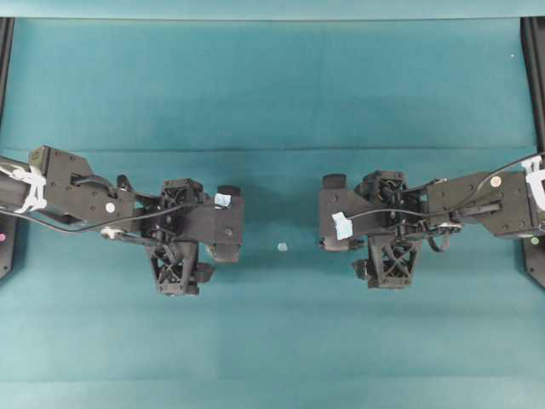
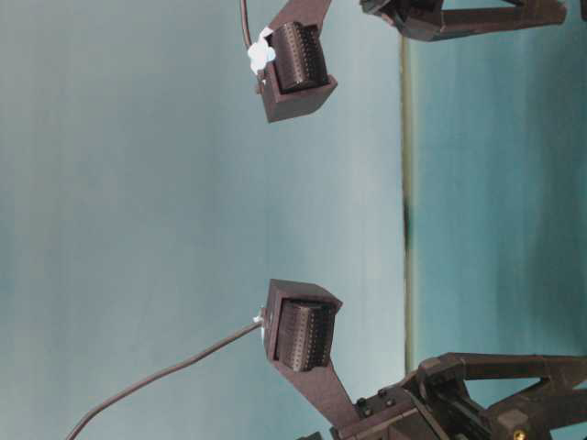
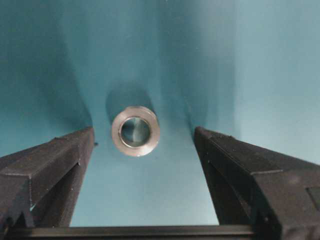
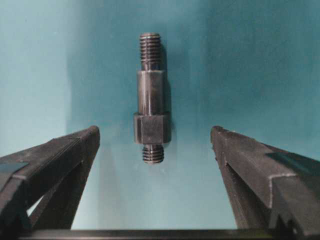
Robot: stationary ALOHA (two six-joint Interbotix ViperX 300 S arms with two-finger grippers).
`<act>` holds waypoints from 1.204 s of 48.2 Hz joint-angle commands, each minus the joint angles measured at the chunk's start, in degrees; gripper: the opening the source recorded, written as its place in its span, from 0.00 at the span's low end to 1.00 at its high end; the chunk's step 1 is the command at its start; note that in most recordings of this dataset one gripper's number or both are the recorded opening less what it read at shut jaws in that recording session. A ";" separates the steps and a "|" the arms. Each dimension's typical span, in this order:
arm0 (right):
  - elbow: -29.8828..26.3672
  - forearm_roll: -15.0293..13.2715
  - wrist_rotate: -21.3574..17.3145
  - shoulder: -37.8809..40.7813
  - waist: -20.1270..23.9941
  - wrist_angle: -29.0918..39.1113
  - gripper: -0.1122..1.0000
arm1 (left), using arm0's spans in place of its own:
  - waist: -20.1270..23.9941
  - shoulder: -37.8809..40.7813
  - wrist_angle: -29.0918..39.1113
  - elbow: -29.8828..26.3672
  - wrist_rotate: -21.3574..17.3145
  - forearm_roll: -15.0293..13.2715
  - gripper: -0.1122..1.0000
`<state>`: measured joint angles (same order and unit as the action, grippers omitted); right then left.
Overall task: Insert the washer onto the shaft with both hands.
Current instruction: 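Lower both open grippers around the washer and the shaft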
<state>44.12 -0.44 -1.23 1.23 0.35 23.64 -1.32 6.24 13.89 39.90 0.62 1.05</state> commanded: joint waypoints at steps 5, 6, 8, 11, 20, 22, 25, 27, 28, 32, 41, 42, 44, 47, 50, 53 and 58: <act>-0.09 0.09 -0.26 -0.18 0.18 -0.35 0.89 | 0.09 -0.09 -0.62 -0.26 -0.09 0.09 0.91; -0.09 0.09 -0.26 -0.18 0.18 -0.35 0.89 | 0.09 -0.09 -0.70 -0.35 -0.09 0.09 0.91; 0.00 0.09 -0.18 -0.09 0.18 -0.53 0.89 | 0.18 0.00 -0.97 -0.35 -0.09 0.09 0.91; 0.00 0.09 -0.26 -0.09 0.18 -0.70 0.89 | 0.26 0.00 -1.14 -0.35 -0.09 0.09 0.91; 0.09 0.09 -0.18 0.18 0.18 -1.23 0.89 | 0.35 0.09 -1.14 -0.26 -0.09 0.09 0.91; 0.09 0.09 -0.18 0.35 0.18 -1.41 0.89 | 0.35 0.09 -1.14 -0.35 -0.09 0.09 0.91; 0.26 0.09 -0.18 0.62 0.18 -1.76 0.89 | 0.35 0.09 -1.23 -0.35 -0.09 0.09 0.91; 0.44 0.09 -0.18 0.79 0.18 -1.93 0.89 | 0.35 0.09 -1.23 -0.35 -0.09 0.09 0.91; 0.53 0.09 -0.09 0.88 0.18 -2.29 0.89 | 0.35 0.09 -1.23 -0.35 -0.09 0.09 0.91; 0.97 0.09 -0.18 1.23 0.18 -3.08 0.89 | 0.35 0.09 -1.23 -0.35 -0.09 0.00 0.91; 1.67 0.09 -0.18 1.32 0.18 -3.78 0.89 | 0.35 0.09 -1.23 -0.44 -0.09 0.09 0.91; 1.58 0.09 -0.18 1.32 0.18 -3.78 0.89 | 0.35 0.09 -1.23 -0.44 -0.09 0.09 0.91; 1.58 0.09 -0.18 1.32 0.18 -3.78 0.89 | 0.35 0.09 -1.23 -0.44 -0.09 0.09 0.91; 1.58 0.09 -0.18 1.32 0.18 -3.78 0.89 | 0.35 0.09 -1.23 -0.44 -0.09 0.09 0.91; 1.58 0.09 -0.18 1.41 0.18 -3.87 0.89 | 0.35 0.09 -1.23 -0.44 -0.09 0.09 0.91; 1.58 0.09 -0.18 1.32 0.18 -3.87 0.89 | 0.35 0.09 -1.23 -0.44 -0.09 0.09 0.91; 1.58 0.09 -0.09 1.32 0.09 -3.87 0.89 | 0.35 0.09 -1.32 -0.44 -0.09 0.00 0.91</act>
<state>45.79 -0.44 -1.23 2.46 0.44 20.04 -1.05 6.59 13.01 39.90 0.62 0.97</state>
